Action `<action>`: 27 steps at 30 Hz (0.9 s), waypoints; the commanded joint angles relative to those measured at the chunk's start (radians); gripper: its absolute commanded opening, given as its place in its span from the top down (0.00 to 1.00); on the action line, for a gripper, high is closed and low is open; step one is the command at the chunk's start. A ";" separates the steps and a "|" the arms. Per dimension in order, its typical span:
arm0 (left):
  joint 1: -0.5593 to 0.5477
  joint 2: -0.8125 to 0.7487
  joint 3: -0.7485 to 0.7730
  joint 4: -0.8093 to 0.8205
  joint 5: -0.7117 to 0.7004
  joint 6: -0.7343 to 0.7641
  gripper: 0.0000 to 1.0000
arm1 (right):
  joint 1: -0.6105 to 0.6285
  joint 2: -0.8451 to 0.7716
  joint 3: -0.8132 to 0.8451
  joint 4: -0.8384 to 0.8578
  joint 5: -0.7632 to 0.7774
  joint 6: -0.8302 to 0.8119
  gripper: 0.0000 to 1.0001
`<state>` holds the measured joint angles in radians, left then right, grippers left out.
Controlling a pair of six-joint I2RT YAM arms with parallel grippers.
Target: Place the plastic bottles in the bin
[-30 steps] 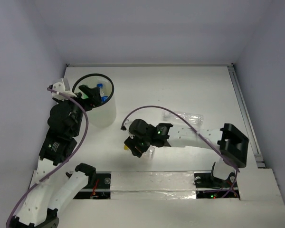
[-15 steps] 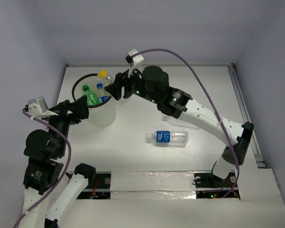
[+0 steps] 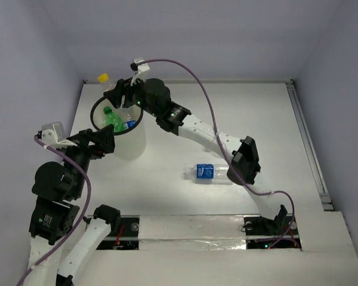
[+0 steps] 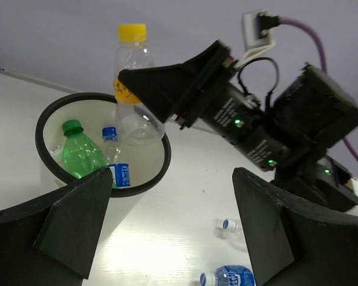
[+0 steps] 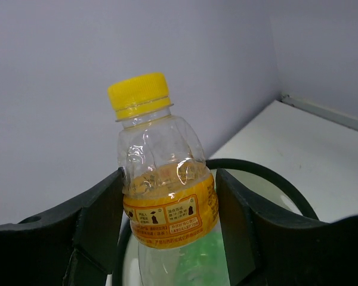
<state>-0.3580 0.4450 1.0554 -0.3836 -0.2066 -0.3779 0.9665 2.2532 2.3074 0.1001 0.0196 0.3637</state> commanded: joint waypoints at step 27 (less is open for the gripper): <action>0.002 0.072 -0.078 0.072 0.275 -0.093 0.55 | -0.025 -0.491 -0.664 0.282 0.134 -0.065 0.71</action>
<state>-0.3580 0.4732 1.0172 -0.3832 -0.0574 -0.4477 0.9493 1.8931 1.7828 0.2790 0.0780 0.3157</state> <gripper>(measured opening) 0.466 0.352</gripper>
